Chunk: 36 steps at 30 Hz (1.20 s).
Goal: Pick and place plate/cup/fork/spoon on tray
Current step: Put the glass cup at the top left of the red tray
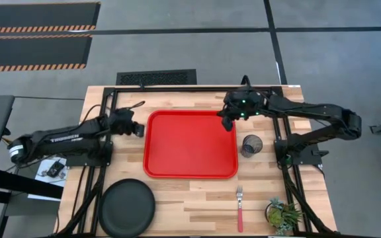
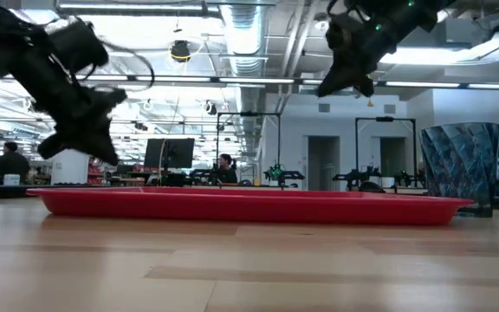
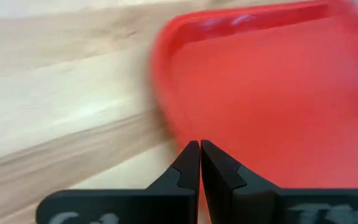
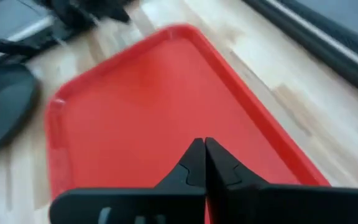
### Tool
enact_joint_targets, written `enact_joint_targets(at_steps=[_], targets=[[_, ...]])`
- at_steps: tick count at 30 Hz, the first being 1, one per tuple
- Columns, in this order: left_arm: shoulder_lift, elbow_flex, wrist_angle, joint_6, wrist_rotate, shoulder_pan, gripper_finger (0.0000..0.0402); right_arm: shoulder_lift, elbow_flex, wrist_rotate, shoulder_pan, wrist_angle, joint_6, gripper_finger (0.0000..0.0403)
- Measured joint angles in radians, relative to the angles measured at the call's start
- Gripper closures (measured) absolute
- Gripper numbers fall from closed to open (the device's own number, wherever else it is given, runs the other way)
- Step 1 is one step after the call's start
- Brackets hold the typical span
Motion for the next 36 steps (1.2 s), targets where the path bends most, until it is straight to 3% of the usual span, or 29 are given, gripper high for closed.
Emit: enact_joint_targets(at_steps=[5,9,21,36], targets=[[0.128,0.0,0.007,0.102,0.179,0.151,0.0401,0.034,0.0,0.02,0.0,0.014,0.013,0.0398],[0.203,0.0,0.019,0.145,0.3,0.176,0.0401,0.039,0.0,0.02,0.0,0.006,0.014,0.0397],[0.299,0.0,0.061,0.064,0.333,0.048,0.0401,0.035,0.001,0.022,-0.034,-0.015,-0.012,0.0395],[0.279,0.0,0.004,-0.081,0.335,-0.126,0.0401,0.035,0.001,0.017,-0.034,-0.027,-0.031,0.0393]])
